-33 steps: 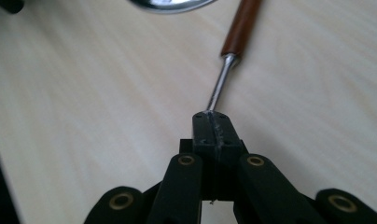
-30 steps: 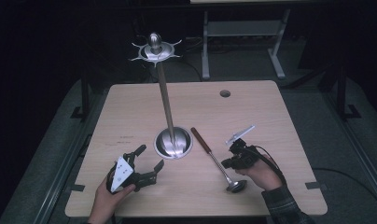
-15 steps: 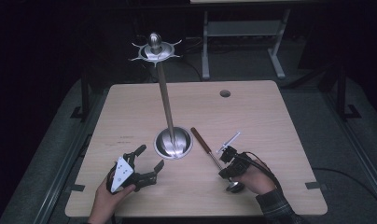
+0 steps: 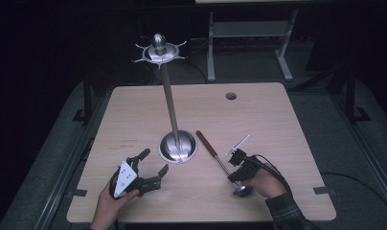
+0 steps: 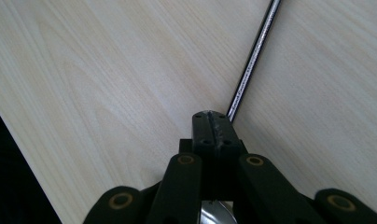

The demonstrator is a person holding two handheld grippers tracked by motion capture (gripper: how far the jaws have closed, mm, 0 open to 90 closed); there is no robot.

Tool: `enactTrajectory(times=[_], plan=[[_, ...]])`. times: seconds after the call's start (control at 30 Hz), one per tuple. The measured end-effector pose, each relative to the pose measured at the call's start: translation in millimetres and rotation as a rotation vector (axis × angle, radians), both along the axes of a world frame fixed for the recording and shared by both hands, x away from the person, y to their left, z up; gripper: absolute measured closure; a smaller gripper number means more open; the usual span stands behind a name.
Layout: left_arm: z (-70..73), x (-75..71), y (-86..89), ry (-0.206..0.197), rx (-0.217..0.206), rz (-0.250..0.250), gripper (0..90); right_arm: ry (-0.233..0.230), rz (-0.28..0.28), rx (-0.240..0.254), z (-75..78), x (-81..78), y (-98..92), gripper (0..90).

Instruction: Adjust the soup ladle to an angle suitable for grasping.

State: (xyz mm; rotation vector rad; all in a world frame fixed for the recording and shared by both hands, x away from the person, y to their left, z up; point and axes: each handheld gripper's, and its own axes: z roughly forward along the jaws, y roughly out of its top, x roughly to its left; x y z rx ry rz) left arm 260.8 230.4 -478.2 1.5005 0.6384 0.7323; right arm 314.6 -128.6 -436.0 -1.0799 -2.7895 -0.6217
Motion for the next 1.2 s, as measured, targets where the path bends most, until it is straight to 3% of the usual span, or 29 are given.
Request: enactTrajectory(times=[0.2, 0.6, 0.7, 0.77, 1.03, 1.13, 1.2], plan=[[0.0, 0.0, -0.1, 0.000, 0.000, 0.000, 13.3, -0.007, -0.008, -0.008, 0.0, 2.1, -3.7, 89.8], [0.0, -0.3, -0.3, 0.006, -0.003, 0.002, 13.3, -0.041, -0.036, -0.075, 2.8, 9.9, -15.1, 89.8], [0.1, 0.0, 0.0, 0.003, 0.000, 0.001, 13.3, -0.071, -0.050, -0.138, 1.9, 13.9, -18.3, 89.8], [0.0, -0.3, -0.3, 0.007, -0.004, 0.002, 13.4, -0.069, -0.061, -0.153, -0.7, 16.1, -19.9, 89.8], [0.1, -0.1, -0.2, -0.002, 0.004, 0.000, 13.3, -0.072, -0.028, -0.093, 6.3, 11.5, -9.6, 89.8], [-0.1, -0.5, -0.7, 0.005, -0.003, 0.001, 13.3, -0.052, -0.016, -0.072, 4.6, 10.2, -3.7, 89.8], [-0.1, -0.4, -0.7, 0.005, -0.004, 0.000, 13.3, -0.041, -0.013, -0.084, 0.7, 10.4, -0.3, 89.8]])
